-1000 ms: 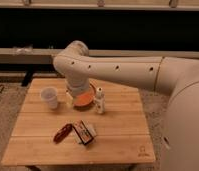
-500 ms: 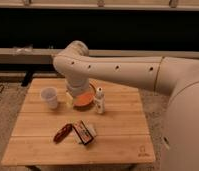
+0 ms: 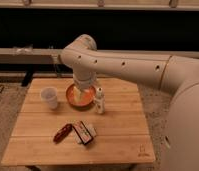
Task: Place the bottle in the ceramic bowl
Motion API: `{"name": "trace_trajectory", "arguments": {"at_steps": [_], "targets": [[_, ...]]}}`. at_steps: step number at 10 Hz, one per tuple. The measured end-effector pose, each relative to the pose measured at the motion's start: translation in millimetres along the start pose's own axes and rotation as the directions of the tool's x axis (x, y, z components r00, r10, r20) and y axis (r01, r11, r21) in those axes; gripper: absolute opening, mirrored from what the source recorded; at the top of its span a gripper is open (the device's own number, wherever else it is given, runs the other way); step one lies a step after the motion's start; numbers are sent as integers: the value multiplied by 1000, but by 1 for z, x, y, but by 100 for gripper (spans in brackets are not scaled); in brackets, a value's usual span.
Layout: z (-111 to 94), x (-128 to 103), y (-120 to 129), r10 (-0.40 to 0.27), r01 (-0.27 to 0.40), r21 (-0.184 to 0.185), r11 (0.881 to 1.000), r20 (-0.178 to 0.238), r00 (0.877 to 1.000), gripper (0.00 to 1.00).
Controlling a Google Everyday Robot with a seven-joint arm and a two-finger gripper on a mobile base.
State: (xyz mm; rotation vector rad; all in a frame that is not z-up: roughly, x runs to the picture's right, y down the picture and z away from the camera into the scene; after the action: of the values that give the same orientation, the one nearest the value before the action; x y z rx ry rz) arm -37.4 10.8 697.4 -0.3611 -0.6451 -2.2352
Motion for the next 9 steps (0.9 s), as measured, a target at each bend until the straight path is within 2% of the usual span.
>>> {"name": "trace_trajectory", "arguments": {"at_steps": [2, 4, 9], "targets": [[4, 4, 29, 5, -4, -23, 1000, 11, 1000, 80], [17, 2, 51, 20, -20, -20, 1000, 20, 1000, 80], [53, 1, 61, 47, -48, 31, 998, 26, 999, 80]]}}
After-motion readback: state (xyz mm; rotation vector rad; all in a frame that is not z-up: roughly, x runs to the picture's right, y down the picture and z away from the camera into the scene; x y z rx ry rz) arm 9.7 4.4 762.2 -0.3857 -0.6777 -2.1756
